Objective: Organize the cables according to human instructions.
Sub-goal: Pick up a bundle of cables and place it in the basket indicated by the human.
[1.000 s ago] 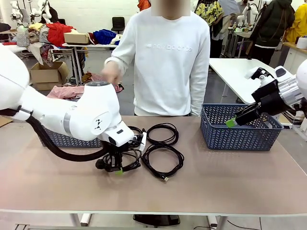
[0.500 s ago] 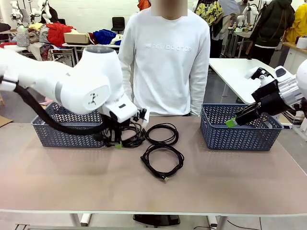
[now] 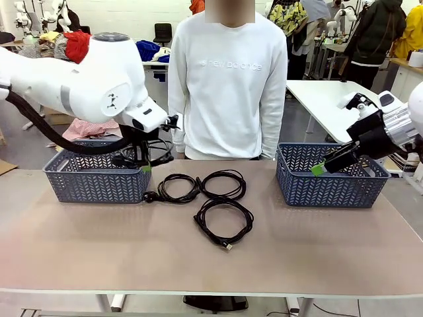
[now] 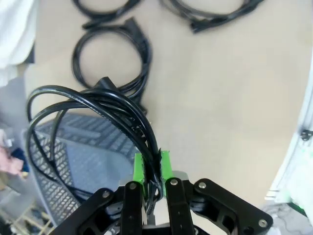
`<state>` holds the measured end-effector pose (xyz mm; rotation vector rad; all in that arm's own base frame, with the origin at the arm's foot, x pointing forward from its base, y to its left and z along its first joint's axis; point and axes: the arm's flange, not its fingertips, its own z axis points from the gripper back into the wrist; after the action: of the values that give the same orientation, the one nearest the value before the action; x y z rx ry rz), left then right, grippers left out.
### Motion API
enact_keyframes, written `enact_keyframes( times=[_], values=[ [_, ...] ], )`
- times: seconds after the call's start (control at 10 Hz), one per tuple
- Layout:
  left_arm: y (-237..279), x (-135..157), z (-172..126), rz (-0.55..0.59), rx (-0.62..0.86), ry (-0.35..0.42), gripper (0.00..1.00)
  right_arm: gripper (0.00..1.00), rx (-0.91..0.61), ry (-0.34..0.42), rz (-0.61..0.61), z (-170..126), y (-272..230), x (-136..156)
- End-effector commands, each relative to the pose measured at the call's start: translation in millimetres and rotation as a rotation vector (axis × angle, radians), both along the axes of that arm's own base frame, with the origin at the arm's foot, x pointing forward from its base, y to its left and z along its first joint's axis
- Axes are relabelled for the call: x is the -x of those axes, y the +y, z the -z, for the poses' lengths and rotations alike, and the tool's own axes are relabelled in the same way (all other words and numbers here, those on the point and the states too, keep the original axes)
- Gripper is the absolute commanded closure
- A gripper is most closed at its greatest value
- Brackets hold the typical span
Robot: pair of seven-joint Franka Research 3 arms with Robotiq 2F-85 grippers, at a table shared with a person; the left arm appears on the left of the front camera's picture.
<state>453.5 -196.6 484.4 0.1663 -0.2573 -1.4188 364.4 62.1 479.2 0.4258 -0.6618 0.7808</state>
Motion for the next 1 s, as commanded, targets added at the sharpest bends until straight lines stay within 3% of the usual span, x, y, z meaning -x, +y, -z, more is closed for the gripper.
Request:
enact_keyframes(
  times=[0.0, 0.4, 0.9],
  values=[
    [19, -14, -4, -0.026, 0.029, -0.024, 1.0, 0.0, -0.015, -0.006, -0.014, 1, -1, -2],
    [58, -41, -2, -0.096, 0.077, -0.018, 1.0, 0.0, -0.015, -0.006, -0.014, 1, -1, -2],
    [54, -35, 1, -0.112, 0.04, -0.016, 1.0, 0.0, -0.015, -0.006, -0.014, 1, -1, -2]
  ],
)
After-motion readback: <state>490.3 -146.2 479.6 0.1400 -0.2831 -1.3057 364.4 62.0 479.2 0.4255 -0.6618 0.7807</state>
